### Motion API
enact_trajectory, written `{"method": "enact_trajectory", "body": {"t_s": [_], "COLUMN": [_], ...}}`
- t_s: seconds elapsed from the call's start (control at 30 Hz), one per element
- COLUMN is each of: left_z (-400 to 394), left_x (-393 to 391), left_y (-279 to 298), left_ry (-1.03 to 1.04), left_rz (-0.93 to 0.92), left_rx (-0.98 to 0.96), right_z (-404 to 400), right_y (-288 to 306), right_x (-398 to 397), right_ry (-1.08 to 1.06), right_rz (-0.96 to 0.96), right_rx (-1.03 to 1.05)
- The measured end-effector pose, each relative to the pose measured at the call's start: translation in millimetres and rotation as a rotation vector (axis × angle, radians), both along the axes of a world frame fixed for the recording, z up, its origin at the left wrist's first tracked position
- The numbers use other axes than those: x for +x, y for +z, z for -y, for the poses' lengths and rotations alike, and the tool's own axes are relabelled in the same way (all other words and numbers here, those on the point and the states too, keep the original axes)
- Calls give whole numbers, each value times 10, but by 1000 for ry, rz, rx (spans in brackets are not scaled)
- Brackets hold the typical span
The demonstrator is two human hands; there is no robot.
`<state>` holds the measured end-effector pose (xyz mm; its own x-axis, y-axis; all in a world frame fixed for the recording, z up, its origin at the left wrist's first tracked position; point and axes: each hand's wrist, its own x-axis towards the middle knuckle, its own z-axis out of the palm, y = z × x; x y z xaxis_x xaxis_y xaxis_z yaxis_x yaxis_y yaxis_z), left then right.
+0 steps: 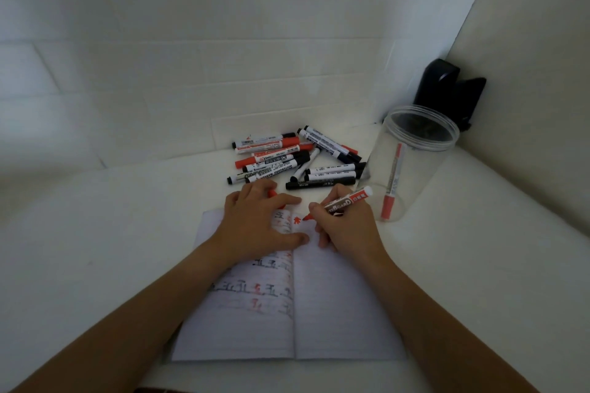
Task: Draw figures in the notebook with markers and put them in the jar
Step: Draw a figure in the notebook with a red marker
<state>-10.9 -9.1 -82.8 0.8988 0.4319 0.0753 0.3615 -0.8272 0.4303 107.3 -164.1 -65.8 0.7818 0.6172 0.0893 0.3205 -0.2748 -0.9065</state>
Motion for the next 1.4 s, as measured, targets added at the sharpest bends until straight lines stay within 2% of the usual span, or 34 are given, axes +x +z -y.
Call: {"method": "enact_trajectory", "body": {"t_s": [0.23, 0.87, 1.13, 1.4], "left_z": [5, -21, -22, -21], "left_x": [-10, 8, 1, 5], "left_y": [-8, -21, -16, -32], "left_ry": [1, -3, -11, -15], "left_rz": [6, -17, -25, -28], "left_rx": [9, 27, 30, 26], "right_z": [17, -5, 7, -11], "right_y": [0, -26, -21, -54], "right_x": [3, 11, 15, 24], "right_ry": [-39, 16, -62, -8], "right_rz": [-40, 72, 36, 34], "right_rx": [35, -11, 9, 5]}}
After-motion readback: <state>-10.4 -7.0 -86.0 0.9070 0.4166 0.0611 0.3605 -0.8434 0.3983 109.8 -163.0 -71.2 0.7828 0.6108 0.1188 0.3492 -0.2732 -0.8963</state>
